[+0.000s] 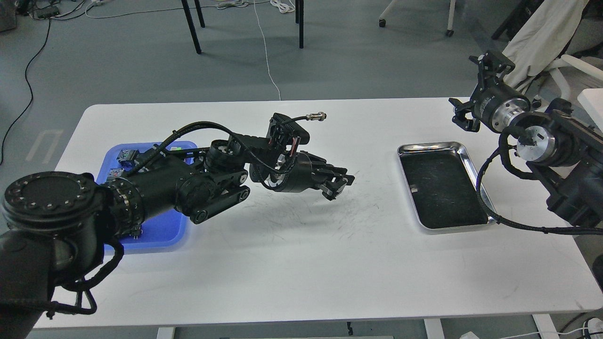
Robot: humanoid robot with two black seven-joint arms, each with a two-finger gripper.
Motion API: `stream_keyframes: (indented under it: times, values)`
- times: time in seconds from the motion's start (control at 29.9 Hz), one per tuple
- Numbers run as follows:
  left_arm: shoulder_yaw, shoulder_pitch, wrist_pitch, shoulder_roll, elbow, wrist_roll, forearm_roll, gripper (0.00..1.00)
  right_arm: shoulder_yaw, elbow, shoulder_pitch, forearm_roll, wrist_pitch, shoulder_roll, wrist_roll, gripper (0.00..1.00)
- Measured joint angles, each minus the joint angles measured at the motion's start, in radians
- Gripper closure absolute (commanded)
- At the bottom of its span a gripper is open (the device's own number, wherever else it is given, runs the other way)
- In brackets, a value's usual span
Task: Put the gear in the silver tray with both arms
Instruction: 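Lift the black gear and carry it toward the table center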
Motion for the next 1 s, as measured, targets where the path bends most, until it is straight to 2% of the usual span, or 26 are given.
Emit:
stream_keyframes:
  times: [0.2,0.4,0.6,0.8,1.0]
  values:
    - [0.019,0.017,0.021,-0.001,0.038,0.000,0.000,0.99,-0.004,0.001,0.002,0.000,-0.001,-0.007,-0.002,0.01]
    - [0.031,0.012,0.050,0.000,0.027,0.000,0.006,0.99,-0.007,0.000,0.001,0.000,0.000,-0.015,-0.004,0.01]
    - [0.033,0.007,0.099,-0.001,-0.038,0.000,0.081,0.99,-0.010,0.000,-0.001,0.000,0.003,-0.024,-0.005,0.01]
    - [0.031,0.012,0.109,-0.001,-0.112,0.000,0.112,0.99,-0.013,0.001,0.000,0.000,0.005,-0.033,-0.006,0.01]
    - [0.027,0.035,0.116,-0.001,-0.109,0.000,0.139,0.99,-0.030,0.002,0.001,0.000,0.005,-0.035,-0.007,0.01]
